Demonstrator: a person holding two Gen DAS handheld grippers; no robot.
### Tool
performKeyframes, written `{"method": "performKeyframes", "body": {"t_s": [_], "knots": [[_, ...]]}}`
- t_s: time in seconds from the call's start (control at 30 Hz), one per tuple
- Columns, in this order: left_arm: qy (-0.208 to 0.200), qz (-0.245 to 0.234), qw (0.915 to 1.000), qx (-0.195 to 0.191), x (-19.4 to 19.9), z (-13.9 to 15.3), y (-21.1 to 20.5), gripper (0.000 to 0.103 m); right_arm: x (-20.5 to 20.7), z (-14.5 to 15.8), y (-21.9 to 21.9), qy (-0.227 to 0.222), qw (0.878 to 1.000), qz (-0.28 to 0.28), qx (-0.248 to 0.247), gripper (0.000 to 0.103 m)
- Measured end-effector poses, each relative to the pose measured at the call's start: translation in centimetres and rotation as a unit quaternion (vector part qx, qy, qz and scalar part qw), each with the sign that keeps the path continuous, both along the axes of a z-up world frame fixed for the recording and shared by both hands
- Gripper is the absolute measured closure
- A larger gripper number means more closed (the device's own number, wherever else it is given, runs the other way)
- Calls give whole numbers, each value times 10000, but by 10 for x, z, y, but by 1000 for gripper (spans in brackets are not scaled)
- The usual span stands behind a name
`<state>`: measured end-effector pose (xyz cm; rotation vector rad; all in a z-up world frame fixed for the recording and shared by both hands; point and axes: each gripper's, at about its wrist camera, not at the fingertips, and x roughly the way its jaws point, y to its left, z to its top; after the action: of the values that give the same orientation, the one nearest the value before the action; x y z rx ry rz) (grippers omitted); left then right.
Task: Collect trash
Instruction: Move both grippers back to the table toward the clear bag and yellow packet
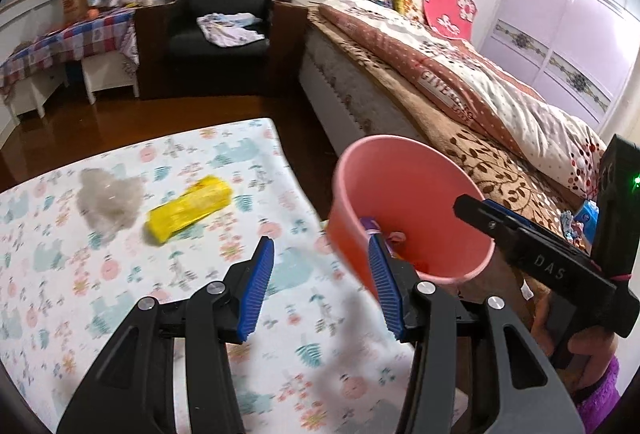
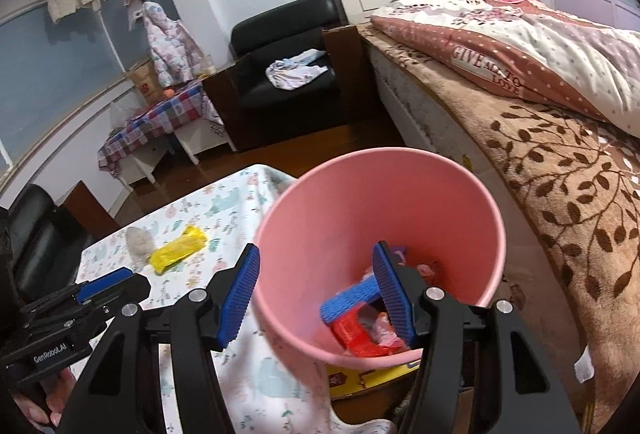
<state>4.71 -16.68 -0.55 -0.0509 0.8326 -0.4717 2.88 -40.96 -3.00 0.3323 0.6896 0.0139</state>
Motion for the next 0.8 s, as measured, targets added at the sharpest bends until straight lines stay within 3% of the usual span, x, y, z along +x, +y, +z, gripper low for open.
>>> {"method": "performKeyframes", "body": {"t_s": [0.8], "knots": [[108,1322,9912,-12,-16,-18,129,54,8,-3,81,53,9960,880,138,45]]}}
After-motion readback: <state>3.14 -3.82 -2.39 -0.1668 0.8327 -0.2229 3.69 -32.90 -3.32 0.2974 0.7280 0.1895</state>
